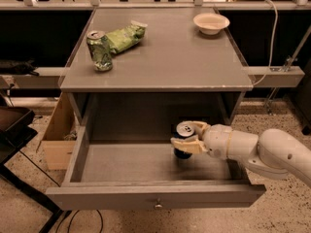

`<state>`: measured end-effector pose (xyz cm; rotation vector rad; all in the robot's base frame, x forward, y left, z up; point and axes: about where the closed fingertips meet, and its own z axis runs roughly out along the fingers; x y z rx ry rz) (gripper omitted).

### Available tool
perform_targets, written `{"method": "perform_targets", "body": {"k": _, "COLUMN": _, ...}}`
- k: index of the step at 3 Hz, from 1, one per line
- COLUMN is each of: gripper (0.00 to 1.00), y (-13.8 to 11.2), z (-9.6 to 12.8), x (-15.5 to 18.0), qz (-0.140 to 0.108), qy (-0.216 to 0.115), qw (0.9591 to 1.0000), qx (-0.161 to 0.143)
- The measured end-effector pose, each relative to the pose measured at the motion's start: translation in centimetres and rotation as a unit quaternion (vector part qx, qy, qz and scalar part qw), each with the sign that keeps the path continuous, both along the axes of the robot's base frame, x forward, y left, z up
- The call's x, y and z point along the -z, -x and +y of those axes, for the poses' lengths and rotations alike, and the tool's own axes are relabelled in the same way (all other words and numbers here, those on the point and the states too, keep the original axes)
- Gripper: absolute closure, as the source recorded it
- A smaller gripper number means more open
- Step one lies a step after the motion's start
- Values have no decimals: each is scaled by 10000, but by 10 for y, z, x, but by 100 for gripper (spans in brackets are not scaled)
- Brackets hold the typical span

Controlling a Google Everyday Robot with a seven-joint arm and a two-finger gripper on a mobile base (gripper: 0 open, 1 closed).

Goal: Place pepsi can into top drawer

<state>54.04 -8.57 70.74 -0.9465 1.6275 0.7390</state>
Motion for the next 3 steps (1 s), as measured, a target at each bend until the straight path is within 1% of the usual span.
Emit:
{"method": "perform_targets", "body": {"k": 1, "gripper": 100, "y": 6, "z": 7, "x": 20, "qz": 32, "qy": 32, "qw": 10000, "qx": -28}}
{"method": "perform_targets", "body": {"k": 2, "gripper": 88, "y": 7, "z": 9, "x": 25, "qz": 44, "qy": 38, "qw": 10000, "qx": -33}}
{"method": "perform_targets", "body": {"k": 3, "gripper": 57, "y": 7, "z": 9, "x": 25, "qz": 44, "qy": 38, "qw": 10000, "qx": -33}}
